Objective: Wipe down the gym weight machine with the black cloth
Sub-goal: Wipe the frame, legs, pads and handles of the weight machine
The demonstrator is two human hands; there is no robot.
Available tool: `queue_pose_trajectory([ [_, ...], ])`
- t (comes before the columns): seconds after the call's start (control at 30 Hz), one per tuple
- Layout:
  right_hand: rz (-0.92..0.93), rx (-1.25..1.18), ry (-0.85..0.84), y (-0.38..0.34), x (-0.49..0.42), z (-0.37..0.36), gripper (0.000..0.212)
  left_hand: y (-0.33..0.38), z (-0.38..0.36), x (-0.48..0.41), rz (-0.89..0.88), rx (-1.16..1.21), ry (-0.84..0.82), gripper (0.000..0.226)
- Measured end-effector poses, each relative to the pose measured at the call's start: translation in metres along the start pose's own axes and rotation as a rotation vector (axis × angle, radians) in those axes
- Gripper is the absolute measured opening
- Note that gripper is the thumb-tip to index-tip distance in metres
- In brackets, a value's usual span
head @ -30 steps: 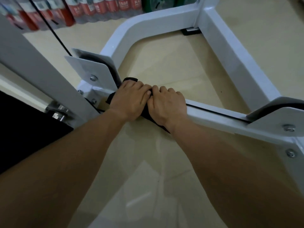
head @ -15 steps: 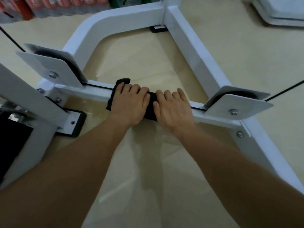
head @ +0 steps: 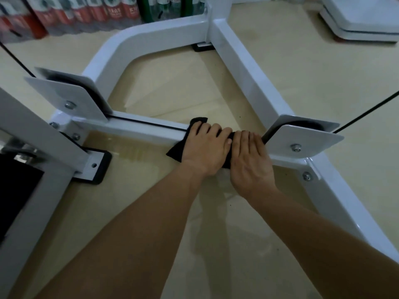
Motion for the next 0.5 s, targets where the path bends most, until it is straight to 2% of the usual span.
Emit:
queue_pose_trajectory([
  [0.1,-0.044,-0.172,0.011,-0.015,-0.017,0.0,0.057,-0.024,0.004,0.0,-0.066,0.011,-0.03,0.039],
  [0.27,0.061,-0.402,0.123,-0.073,-0.053,0.024,0.057,-0.104,0.017,0.015,0.0,-0.019,-0.032,0.051],
  [0.4,0.166,-0.455,0.132,-0.121,-0.094,0.044,0.058,-0.167,0.025,0.026,0.096,-0.052,-0.027,0.059],
  [0.5,0.161,-0.494,0.14,-0.135,-0.108,0.043,0.055,-0.186,0.025,0.029,0.116,-0.064,-0.053,0.058],
])
Point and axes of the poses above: each hand's wrist, its own x-axis away from the middle knuckle, its own z-axis out of the back of the hand, y = z × x, the point moved 3 cm from there along -x, towards the middle knuckle, and after that the axes turned 9 degrees about y, right-handed, at the moved point
